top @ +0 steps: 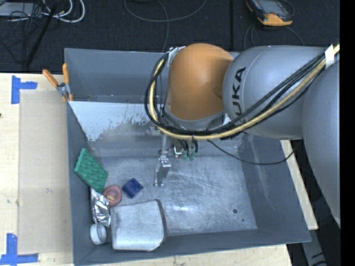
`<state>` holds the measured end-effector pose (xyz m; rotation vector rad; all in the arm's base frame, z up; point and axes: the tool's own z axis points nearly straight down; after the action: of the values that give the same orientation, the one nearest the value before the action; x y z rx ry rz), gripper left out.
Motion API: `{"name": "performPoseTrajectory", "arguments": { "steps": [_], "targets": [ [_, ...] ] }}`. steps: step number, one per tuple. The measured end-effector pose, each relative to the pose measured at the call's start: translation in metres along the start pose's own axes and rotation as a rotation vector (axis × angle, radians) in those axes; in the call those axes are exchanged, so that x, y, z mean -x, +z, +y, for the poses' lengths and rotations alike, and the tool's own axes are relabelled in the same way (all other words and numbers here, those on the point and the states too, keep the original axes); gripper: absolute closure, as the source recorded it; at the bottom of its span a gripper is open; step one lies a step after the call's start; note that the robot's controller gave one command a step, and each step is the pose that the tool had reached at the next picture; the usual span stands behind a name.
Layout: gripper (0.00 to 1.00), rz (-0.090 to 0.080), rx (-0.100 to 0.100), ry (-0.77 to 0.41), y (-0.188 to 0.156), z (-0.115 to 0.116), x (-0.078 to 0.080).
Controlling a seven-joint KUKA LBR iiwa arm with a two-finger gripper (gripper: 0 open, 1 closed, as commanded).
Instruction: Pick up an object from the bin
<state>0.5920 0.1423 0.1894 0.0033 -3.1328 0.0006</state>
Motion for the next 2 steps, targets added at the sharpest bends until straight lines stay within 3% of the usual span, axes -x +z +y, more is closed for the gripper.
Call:
{"name": "performPoseTrajectory", "arguments": {
  "steps": [1, 2],
  "targets": [
    [0.0, -0.015, 0.0, -0.284, 0.1188, 0.0629, -0.0294],
    [1.0, -0.026, 0.005, -0.28, 0.1136, 0.0639, -0.026]
  ]
}}
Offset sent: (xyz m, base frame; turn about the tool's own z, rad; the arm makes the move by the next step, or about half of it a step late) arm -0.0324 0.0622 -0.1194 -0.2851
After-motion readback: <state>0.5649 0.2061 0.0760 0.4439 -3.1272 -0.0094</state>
